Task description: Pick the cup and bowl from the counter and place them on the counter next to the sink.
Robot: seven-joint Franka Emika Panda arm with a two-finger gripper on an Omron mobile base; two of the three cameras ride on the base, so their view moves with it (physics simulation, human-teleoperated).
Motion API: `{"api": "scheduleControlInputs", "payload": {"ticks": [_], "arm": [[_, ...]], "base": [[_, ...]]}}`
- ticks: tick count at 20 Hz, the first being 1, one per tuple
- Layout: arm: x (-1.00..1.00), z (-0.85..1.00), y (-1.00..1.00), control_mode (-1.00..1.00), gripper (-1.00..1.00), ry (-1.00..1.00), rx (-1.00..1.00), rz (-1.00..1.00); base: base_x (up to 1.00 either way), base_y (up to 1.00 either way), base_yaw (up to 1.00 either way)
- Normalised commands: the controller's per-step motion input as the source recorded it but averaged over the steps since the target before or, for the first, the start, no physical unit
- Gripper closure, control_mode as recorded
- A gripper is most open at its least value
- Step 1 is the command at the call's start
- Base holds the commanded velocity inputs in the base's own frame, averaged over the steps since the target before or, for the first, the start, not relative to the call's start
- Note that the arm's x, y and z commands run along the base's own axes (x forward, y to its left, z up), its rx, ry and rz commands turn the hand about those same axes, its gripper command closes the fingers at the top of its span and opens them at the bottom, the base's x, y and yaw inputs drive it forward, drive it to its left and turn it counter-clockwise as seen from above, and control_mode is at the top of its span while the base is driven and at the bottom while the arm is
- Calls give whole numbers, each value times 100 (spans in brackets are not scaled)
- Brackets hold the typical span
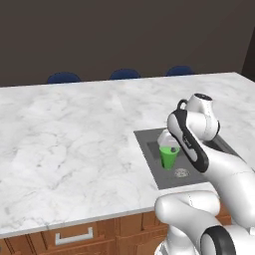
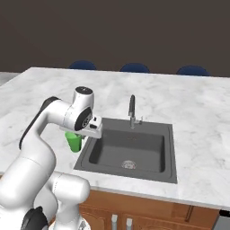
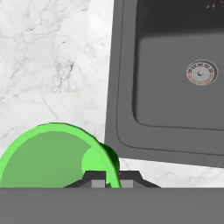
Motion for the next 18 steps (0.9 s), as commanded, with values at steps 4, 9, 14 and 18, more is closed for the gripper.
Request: {"api": "scheduleControlInputs", "payload": {"ticks": [4,9,14,18], "arm": [[0,-12,11,-100,100,1,0,0],[11,-28,76,-100,100,2,0,-4],[20,-11,36,-100,100,0,0,0],[40,0,4,-100,100,0,0,0]], "base": [[0,0,0],[0,0,0],[0,0,0],[0,0,0]]}}
